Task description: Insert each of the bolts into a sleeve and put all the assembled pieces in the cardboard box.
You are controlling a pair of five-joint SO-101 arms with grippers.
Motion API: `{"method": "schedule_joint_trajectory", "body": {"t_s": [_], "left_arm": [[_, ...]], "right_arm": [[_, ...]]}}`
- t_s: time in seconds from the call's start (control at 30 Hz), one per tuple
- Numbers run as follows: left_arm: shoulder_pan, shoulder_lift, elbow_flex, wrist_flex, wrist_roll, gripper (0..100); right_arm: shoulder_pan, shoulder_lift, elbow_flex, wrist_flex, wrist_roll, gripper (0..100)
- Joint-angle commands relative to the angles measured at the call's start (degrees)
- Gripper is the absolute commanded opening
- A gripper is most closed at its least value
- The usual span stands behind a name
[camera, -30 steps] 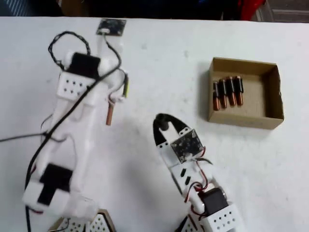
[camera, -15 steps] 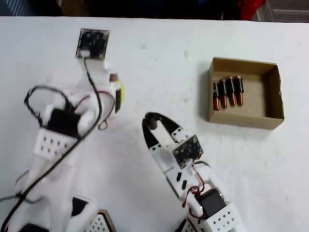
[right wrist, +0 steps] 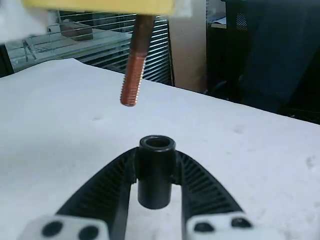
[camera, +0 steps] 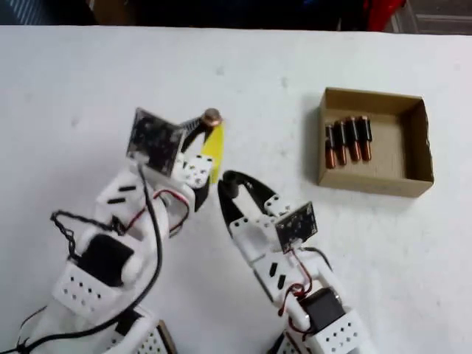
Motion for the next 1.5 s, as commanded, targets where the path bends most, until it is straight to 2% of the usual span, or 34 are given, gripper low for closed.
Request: {"method": "schedule_joint_trajectory", "body": {"t_s": [0.0, 0.13, 0.27, 0.47, 0.67, 0.77, 1.0, 1.13, 1.47], "left_arm": [[1.10, -3.03, 1.85, -7.65, 4.13, 2], [1.10, -6.29, 7.12, -14.07, 8.44, 2], [1.98, -9.89, 14.51, -20.57, 8.62, 2], [2.33, -11.82, 15.30, -20.84, 9.14, 2], [2.33, -11.82, 15.30, -20.84, 14.07, 2], [2.33, -11.82, 15.74, -20.75, 15.38, 2], [4.79, -11.82, 17.41, -20.84, 15.38, 2], [5.14, -11.82, 17.49, -20.84, 15.47, 2], [5.14, -11.82, 17.58, -19.34, 15.47, 2]], "right_arm": [[-0.13, -0.57, 0.35, -1.10, -0.44, 1.7], [0.31, -0.48, 0.35, -1.10, -0.79, 1.7], [1.71, -0.48, 0.35, -1.10, -0.88, 1.7], [1.54, -0.48, 0.35, -1.10, -0.62, 1.7], [1.54, -0.57, 0.35, -1.10, -0.09, 1.7], [1.45, -0.57, 0.35, -1.10, 3.87, 1.7], [1.54, -0.66, 0.26, -1.54, 5.54, 1.7], [1.54, -0.66, 0.18, -1.54, 9.76, 1.7], [1.98, -0.66, 0.35, -1.63, 6.42, 1.7]]}}
